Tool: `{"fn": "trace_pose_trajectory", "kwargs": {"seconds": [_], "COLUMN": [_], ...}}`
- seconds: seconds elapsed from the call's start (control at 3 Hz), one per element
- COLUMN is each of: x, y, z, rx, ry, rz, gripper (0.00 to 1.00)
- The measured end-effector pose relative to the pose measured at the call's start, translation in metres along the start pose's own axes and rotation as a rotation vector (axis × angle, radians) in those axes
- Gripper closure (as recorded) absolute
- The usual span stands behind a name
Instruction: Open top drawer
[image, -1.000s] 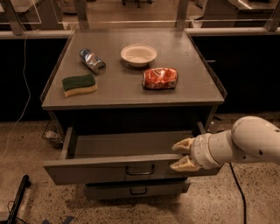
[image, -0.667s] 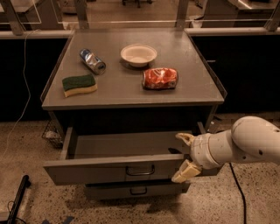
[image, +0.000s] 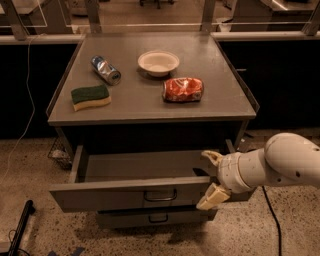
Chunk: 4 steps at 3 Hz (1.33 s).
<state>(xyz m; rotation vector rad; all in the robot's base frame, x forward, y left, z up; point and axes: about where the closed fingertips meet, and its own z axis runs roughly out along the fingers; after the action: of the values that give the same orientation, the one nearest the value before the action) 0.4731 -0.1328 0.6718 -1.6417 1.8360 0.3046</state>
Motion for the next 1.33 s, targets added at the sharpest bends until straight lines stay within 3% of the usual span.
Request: {"fn": "trace_pose_trajectory", "kwargs": {"seconds": [0.33, 0.67, 1.0, 1.33], "x": [0.008, 0.023, 0.027, 0.026], "y": [0.008, 0.039, 0.051, 0.051], "z": [-0.003, -0.015, -0.023, -0.025], "rx": [0.000, 0.002, 0.004, 0.004], "ry": [0.002, -0.024, -0.034, -0.034], "rz": [0.007, 0.032, 0.045, 0.045], "gripper": [0.41, 0.72, 0.95, 1.00]}}
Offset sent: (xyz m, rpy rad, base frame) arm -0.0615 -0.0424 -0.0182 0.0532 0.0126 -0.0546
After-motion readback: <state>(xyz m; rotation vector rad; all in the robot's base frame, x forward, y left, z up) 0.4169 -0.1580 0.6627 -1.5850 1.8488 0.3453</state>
